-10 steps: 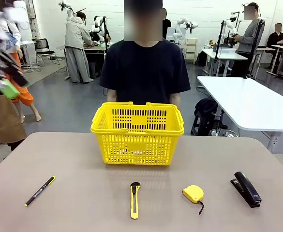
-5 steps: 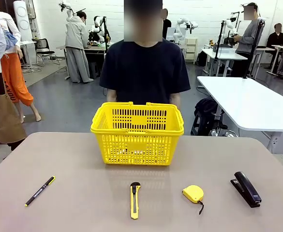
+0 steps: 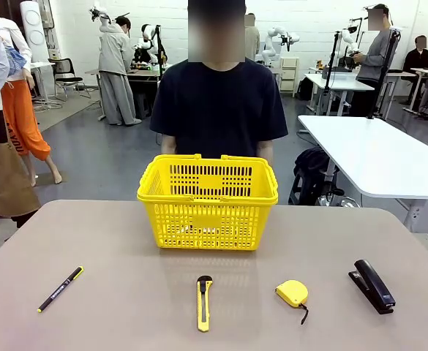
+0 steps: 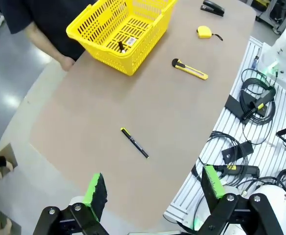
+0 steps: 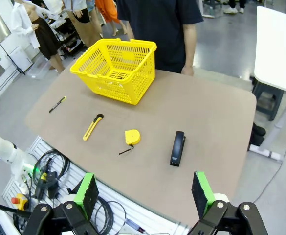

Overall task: Place the items the person wants into the basket.
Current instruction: Pick up the item the person points to and place it in the Market Basket.

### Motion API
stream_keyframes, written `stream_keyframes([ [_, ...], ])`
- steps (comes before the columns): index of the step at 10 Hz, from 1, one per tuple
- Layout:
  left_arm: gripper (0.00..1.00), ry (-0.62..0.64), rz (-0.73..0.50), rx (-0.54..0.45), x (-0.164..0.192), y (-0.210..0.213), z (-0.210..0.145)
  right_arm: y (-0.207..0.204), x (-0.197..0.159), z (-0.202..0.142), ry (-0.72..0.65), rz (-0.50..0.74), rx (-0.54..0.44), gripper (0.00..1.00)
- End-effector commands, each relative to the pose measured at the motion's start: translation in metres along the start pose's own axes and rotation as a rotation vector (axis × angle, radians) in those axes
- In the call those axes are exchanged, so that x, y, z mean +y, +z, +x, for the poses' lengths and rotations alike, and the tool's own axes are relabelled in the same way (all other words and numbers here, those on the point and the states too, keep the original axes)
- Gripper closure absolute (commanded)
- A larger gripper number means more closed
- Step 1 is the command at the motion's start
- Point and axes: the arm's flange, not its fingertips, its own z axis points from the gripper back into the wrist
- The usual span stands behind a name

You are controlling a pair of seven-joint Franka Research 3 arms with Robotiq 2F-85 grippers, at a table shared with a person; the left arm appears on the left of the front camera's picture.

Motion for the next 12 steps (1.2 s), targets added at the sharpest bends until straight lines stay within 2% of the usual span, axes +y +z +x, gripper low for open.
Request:
stream_keyframes([
  [1,0.00,0.028,-0.004,-0.009,0.0065,-0.0023,0.0027,0.0075,0.0055,-0.0034,0.008,0.000,-0.009,0.00],
  [9,0.00,0.000,-0.017,-0.011,0.0029,-0.0017,-0.0002,0.0075,0.0055,-0.0034,0.008,0.000,-0.009,0.00],
  [12,0.00,-0.115,-0.104,-0.087,0.0083,-0.0030,-0.0023,0.0075,0.0055,-0.0034,0.008,0.000,-0.009,0.00],
])
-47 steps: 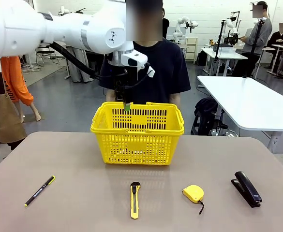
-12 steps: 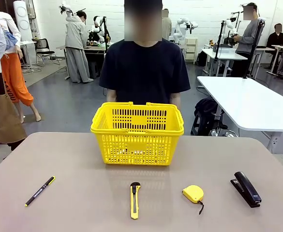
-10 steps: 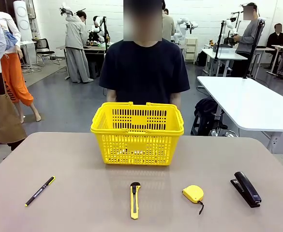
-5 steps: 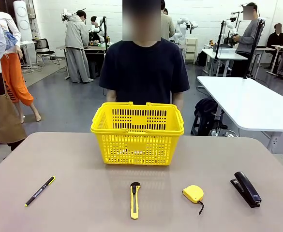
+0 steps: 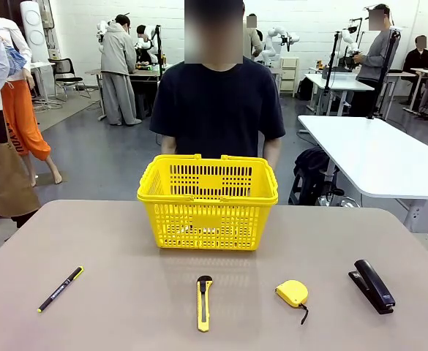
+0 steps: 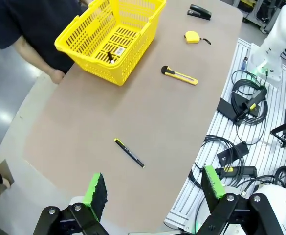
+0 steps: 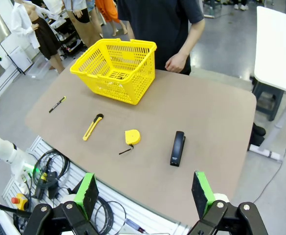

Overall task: Place the items the person wants into the basket.
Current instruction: Pick up the item the person points to and place it in the Market Basket.

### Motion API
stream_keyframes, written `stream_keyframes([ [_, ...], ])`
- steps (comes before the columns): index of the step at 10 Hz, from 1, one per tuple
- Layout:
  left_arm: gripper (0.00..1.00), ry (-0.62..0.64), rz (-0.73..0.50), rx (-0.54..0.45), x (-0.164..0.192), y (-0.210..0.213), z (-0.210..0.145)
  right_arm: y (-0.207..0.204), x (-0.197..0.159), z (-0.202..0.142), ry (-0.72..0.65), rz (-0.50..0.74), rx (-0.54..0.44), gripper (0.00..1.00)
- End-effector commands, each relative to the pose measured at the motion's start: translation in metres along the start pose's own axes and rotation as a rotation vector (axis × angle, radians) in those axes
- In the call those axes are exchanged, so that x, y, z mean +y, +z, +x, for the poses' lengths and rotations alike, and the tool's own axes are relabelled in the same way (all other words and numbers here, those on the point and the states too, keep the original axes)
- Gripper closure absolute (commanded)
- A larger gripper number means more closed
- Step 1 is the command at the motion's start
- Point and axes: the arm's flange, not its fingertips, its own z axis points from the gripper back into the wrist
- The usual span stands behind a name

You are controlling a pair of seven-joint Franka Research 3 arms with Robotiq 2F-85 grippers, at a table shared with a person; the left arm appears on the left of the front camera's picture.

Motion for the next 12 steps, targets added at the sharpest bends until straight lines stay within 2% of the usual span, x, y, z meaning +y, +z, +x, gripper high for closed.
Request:
stream_keyframes([
  [1,0.00,-0.067,-0.033,-0.045,0.0075,0.0044,-0.0044,0.0075,0.0055,-0.0034,0.008,0.000,-0.009,0.00],
  [5,0.00,-0.129,-0.014,-0.063,0.0129,0.0012,-0.0061,0.0075,0.0055,-0.0034,0.008,0.000,-0.009,0.00],
  [12,0.00,-0.112,-0.016,-0.037,0.0093,0.0016,-0.0071,0.0075,0.0055,-0.0034,0.008,0.000,-0.009,0.00],
])
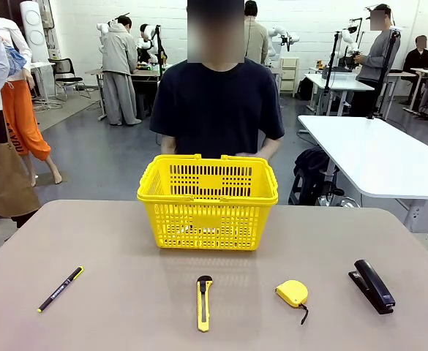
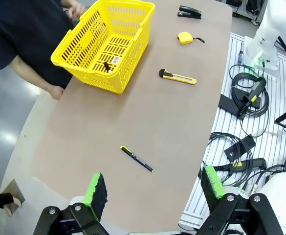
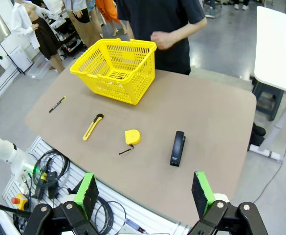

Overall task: Place the items the person wants into the basket.
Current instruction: Pick up the item the person points to and place it in the Market Basket.

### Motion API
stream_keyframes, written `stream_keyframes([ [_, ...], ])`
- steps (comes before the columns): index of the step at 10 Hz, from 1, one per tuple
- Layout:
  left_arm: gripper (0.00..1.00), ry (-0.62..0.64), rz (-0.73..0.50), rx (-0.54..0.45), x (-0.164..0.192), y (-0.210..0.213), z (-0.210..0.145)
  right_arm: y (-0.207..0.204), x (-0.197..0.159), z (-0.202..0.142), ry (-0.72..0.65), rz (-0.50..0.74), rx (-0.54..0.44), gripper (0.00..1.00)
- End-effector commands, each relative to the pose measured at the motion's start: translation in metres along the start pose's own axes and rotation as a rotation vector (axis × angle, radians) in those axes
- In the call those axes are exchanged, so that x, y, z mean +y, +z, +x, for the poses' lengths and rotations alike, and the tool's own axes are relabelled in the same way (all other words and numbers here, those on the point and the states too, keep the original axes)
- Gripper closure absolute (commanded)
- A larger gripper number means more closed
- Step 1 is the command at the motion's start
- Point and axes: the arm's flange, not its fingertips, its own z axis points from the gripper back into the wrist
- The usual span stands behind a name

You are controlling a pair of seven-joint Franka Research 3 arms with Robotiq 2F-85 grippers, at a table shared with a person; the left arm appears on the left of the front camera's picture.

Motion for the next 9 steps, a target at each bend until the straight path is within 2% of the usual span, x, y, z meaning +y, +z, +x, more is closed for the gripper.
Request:
stream_keyframes([
  [1,0.00,-0.003,0.001,-0.004,-0.0015,0.0011,0.0003,0.0075,0.0055,-0.0034,0.008,0.000,-0.009,0.00],
  [9,0.00,-0.003,0.001,-0.004,-0.0015,0.0011,0.0003,0.0075,0.0055,-0.0034,0.008,0.000,-0.009,0.00],
])
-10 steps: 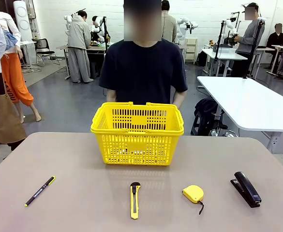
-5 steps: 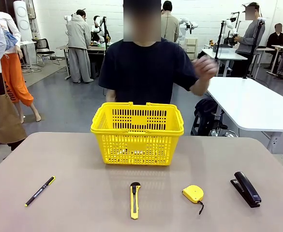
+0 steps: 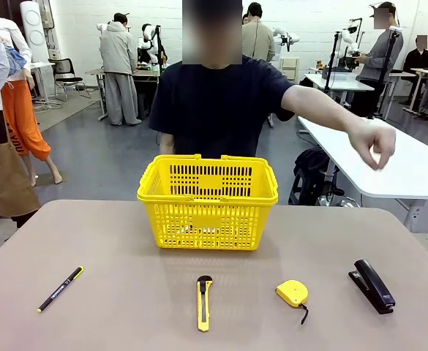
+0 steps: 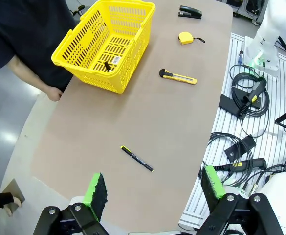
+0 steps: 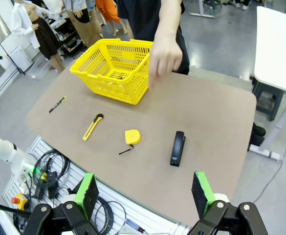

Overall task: Place the items the person wants into the basket.
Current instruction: Pick up the item the person points to and place it in the Market Basket.

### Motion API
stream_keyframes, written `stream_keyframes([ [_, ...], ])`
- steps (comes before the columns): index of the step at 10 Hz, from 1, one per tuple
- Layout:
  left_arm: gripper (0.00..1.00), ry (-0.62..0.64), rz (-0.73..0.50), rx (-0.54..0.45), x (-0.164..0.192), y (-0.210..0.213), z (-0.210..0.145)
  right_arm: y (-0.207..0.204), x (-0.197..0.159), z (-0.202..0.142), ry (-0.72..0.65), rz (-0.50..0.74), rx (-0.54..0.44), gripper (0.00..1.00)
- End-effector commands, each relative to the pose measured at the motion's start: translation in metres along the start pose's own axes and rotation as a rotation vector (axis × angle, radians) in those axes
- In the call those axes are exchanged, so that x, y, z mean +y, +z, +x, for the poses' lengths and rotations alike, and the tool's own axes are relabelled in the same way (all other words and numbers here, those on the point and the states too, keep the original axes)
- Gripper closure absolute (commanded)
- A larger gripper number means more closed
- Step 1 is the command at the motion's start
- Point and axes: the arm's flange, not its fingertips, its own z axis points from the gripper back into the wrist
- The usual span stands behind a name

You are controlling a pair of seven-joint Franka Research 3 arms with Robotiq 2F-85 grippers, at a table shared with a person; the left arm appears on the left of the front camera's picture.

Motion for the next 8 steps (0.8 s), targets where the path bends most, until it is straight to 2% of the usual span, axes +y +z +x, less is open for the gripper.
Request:
stream_keyframes([
  [1,0.00,-0.004,-0.001,-0.004,-0.0014,0.0006,0.0005,0.0075,0.0055,-0.0034,0.008,0.000,-0.009,0.00],
  [8,0.00,-0.004,-0.001,-0.004,-0.0014,0.0006,0.0005,0.0075,0.0055,-0.0034,0.008,0.000,-0.009,0.00],
])
